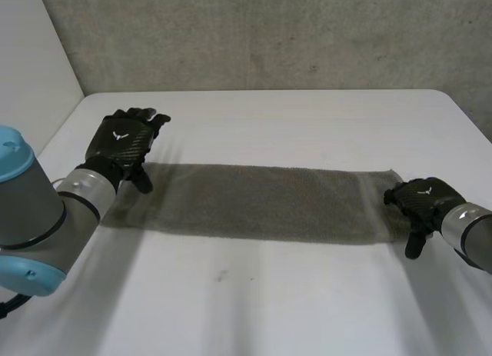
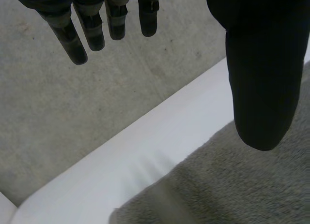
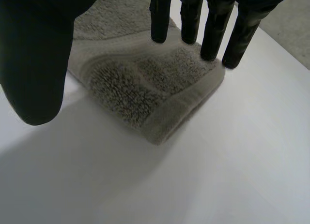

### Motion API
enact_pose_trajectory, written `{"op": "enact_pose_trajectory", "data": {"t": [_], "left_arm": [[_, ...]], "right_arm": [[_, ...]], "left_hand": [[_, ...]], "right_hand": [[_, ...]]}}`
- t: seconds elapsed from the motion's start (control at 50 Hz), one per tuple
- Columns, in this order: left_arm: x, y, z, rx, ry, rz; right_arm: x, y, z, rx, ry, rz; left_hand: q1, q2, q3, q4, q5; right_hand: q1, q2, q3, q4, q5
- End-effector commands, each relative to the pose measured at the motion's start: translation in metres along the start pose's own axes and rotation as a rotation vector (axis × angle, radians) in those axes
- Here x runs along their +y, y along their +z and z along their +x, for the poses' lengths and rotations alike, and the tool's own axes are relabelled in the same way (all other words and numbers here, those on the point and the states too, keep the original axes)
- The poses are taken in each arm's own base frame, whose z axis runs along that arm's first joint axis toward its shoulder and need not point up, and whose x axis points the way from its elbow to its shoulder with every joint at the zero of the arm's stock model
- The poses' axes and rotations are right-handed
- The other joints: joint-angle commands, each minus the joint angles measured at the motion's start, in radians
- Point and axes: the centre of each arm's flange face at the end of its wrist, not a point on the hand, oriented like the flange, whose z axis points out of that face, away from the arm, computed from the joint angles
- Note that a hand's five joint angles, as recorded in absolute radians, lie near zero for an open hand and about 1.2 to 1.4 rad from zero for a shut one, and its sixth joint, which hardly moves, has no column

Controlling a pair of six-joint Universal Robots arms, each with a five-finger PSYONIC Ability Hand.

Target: Fold the towel.

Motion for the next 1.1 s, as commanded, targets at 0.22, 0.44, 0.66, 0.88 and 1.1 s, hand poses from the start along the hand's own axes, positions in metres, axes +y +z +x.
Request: {"op": "enact_pose_trajectory", "data": {"t": [0.22, 0.44, 0.66, 0.88, 1.1], "left_arm": [[0.006, -0.004, 0.001, 0.002, -0.019, -0.021], [0.001, -0.008, 0.000, -0.001, -0.017, -0.008], [-0.001, -0.011, 0.000, -0.004, -0.016, -0.004], [-0.001, -0.014, -0.001, -0.010, -0.017, -0.006], [-0.001, -0.014, -0.002, -0.013, -0.017, -0.006]], "right_arm": [[0.025, 0.033, 0.044, 0.174, -0.167, 0.020], [0.029, 0.024, 0.121, 0.419, -0.320, -0.074], [-0.069, 0.007, 0.055, 0.285, -0.176, 0.315], [-0.133, -0.013, -0.142, -0.224, -0.250, 0.695], [-0.096, -0.018, -0.263, -0.520, -0.327, 0.680]], "left_hand": [[0.001, 0.009, 0.005, 0.006, -0.030], [0.001, 0.009, 0.005, 0.006, -0.030], [0.001, 0.009, 0.005, 0.006, -0.030], [0.001, 0.009, 0.005, 0.006, -0.030], [0.001, 0.009, 0.005, 0.006, -0.030]], "right_hand": [[1.149, 1.106, 1.108, 1.109, 1.096], [1.149, 1.106, 1.108, 1.109, 1.096], [1.149, 1.106, 1.108, 1.109, 1.096], [1.149, 1.106, 1.108, 1.109, 1.096], [1.149, 1.106, 1.108, 1.109, 1.096]]}}
